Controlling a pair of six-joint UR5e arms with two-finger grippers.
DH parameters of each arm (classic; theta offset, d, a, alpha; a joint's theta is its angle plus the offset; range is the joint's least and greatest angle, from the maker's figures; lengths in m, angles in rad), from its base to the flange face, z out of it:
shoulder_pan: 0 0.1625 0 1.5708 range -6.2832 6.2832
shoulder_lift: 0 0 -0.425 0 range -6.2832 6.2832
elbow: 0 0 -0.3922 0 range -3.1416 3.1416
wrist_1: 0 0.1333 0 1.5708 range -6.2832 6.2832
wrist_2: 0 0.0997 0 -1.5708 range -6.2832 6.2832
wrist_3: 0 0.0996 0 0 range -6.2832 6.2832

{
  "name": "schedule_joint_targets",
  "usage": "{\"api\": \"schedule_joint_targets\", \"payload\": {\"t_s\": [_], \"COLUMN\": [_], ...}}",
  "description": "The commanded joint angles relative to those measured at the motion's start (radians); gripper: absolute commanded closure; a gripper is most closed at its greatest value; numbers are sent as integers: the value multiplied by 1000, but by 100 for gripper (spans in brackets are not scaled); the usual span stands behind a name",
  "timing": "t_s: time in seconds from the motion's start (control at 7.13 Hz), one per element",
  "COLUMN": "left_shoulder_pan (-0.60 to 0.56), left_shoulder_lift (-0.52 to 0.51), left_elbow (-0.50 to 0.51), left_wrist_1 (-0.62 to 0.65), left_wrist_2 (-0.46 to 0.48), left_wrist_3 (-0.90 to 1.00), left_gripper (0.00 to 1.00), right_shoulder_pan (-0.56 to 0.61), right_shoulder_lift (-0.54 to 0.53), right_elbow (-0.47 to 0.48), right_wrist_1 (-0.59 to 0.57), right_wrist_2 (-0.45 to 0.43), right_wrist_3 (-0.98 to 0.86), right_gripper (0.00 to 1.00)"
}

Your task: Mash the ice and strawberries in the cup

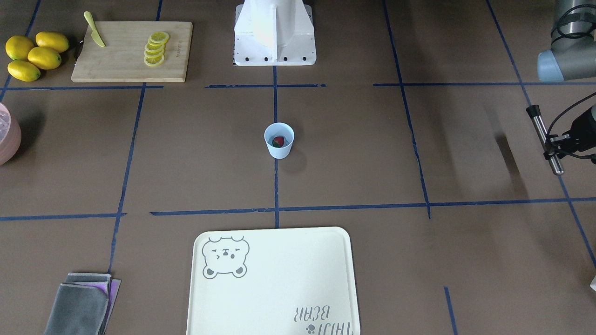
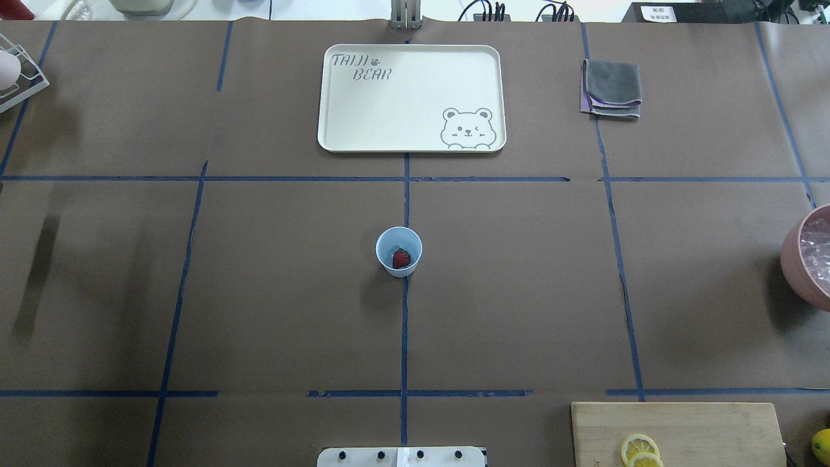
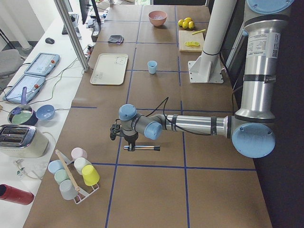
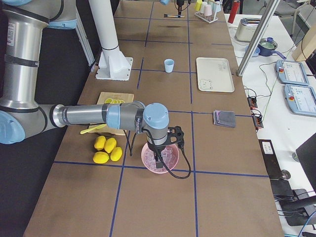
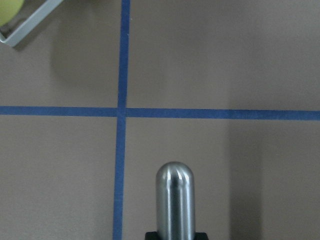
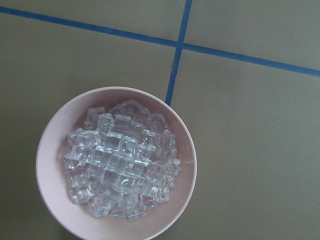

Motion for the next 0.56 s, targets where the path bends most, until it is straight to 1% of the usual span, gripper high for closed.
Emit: {"api": "schedule_joint_targets", "payload": {"t_s": [0.0,0.28,0.42], "left_shoulder_pan": [58,66,66], "left_shoulder_lift": [1,-1,1], "left_elbow": [22,78,85], "left_wrist_1": [-37,-112,-117], "left_wrist_2": [4,4,7], "left_wrist_3": [7,5,5], "left_gripper": [99,98,92], "right_shoulder_pan": [0,0,0], "right_shoulder_lift": [1,1,1], "right_elbow": [0,0,2], "right_wrist_1": [1,1,1], "right_wrist_2": [0,0,0], "right_wrist_3": [0,0,0], "right_gripper": [1,1,1]}}
